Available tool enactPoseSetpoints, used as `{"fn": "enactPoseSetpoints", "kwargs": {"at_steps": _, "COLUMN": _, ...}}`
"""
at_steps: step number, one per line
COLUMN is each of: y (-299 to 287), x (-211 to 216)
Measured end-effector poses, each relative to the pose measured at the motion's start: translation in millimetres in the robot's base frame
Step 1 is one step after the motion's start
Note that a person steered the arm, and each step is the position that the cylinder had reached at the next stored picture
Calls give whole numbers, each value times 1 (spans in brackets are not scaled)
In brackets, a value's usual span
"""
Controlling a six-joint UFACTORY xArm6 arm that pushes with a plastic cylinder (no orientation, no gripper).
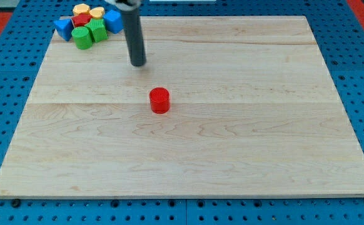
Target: Slide the red circle right to the green star
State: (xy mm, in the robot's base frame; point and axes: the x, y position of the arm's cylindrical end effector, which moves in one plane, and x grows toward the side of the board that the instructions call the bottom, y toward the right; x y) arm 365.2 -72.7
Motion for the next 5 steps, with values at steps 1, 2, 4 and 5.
{"fn": "enactPoseSetpoints", "kwargs": {"at_steps": 1, "y": 55, "x": 56}}
{"fn": "enactPoseSetpoints", "kwargs": {"at_steps": 2, "y": 101, "x": 83}}
{"fn": "enactPoseSetpoints", "kwargs": {"at_steps": 4, "y": 77, "x": 101}}
{"fn": "enactPoseSetpoints", "kwargs": {"at_steps": 5, "y": 19, "x": 89}}
